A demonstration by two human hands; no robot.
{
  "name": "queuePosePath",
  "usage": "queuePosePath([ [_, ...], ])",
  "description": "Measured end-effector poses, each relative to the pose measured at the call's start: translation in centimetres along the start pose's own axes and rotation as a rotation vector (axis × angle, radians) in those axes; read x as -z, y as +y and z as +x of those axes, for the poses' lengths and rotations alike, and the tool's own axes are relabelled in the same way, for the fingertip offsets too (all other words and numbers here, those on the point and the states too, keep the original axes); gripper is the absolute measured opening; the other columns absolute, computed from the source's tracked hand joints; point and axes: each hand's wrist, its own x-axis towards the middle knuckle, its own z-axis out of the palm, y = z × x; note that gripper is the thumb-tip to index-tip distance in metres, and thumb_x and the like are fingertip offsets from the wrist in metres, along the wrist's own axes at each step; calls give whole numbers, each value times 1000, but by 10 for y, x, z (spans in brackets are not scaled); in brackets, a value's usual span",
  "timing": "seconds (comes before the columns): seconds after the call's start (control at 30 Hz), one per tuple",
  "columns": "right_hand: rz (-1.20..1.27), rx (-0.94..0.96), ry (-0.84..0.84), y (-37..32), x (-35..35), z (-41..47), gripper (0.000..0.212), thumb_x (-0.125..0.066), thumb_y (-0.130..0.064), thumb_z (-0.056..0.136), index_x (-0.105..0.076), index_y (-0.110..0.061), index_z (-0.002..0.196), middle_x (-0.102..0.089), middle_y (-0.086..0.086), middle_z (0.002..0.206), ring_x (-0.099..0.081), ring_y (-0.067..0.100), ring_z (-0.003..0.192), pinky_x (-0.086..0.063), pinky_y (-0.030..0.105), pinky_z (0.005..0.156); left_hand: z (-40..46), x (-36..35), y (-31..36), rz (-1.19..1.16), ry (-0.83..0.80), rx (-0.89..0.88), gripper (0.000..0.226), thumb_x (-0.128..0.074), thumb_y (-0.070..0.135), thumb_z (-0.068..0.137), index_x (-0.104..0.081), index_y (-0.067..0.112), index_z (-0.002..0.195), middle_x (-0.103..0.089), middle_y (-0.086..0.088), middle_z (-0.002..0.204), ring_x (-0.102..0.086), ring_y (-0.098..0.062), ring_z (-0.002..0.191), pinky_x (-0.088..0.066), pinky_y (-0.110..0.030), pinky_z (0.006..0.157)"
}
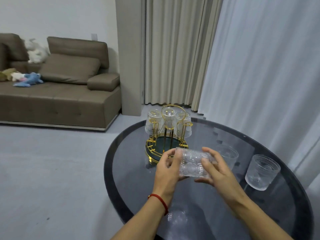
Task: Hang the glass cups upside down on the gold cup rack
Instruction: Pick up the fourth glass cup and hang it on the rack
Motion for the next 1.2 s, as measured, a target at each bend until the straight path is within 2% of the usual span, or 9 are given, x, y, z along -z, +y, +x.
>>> queuePosePath([
  [0.07, -135, 97, 57, -16, -6, 13, 34, -57, -37, 103, -52, -46, 136, -64, 6, 123, -71, 17, 102, -60, 45, 94, 6, 12, -4, 119, 90, -50, 38, -41, 56, 102, -68, 29, 105, -74, 2, 104, -70, -18, 99, -60, -40, 82],
  [0.13, -251, 192, 114, -40, -12, 30, 38, -59, -38, 102, -51, -45, 138, -59, 3, 124, -64, 20, 110, -54, 51, 100, 14, 30, -17, 504, 185, -209, 29, -38, 44, 105, -62, 30, 98, -67, 7, 103, -62, -18, 102, -50, -27, 83],
  [0.2, -280, 262, 137, -67, -19, 51, 44, -61, -38, 101, -49, -39, 143, -56, 5, 131, -60, 26, 118, -50, 54, 105, 21, 46, -35, 980, 98, -273, 28, -45, 38, 103, -59, 29, 125, -58, 4, 134, -50, -23, 129, -43, -29, 100],
  [0.23, -300, 282, 144, -81, -24, 63, 48, -61, -40, 100, -46, -37, 146, -55, 7, 135, -60, 28, 121, -50, 55, 106, 26, 51, -45, 1159, 9, -260, 44, -46, 41, 101, -48, 28, 143, -41, 3, 155, -32, -25, 146, -33, -38, 114],
  [0.3, -370, 304, 142, -103, -36, 85, 58, -62, -41, 99, -41, -30, 152, -51, 10, 142, -57, 30, 128, -48, 53, 110, 32, 56, -57, 1320, -90, -250, 62, -44, 47, 100, -24, 32, 157, -8, 3, 169, 0, -21, 155, -10, -51, 124],
  [0.47, -552, 327, 66, -128, -73, 121, 66, -68, -34, 97, -41, -22, 156, -45, 12, 155, -45, 29, 143, -36, 43, 118, 42, 58, -69, 1460, -123, -213, 66, -33, 50, 102, -4, 33, 159, 5, 1, 170, 14, -23, 154, 2, -57, 123],
  [0.7, -743, 309, -19, -122, -106, 156, 69, -66, -36, 95, -40, -27, 158, -41, 14, 155, -33, 34, 149, -29, 49, 120, 48, 56, -77, 1534, -122, -181, 67, -24, 49, 101, 8, 33, 158, 11, 1, 169, 14, -27, 153, 6, -57, 122],
  [0.9, -830, 278, -51, -100, -119, 171, 70, -69, -35, 92, -41, -21, 154, -46, 15, 151, -40, 36, 143, -37, 47, 114, 51, 49, -70, 1557, -91, -183, 70, -25, 50, 99, 10, 33, 157, -1, 0, 169, -12, -33, 151, -6, -59, 122],
  [1.2, -925, 236, -89, -76, -123, 178, 69, -70, -40, 93, -43, -16, 153, -48, 19, 151, -42, 36, 143, -39, 47, 114, 48, 47, -73, 1548, -73, -179, 72, -23, 54, 97, 11, 35, 157, 14, 0, 169, -2, -34, 154, 4, -59, 121],
])
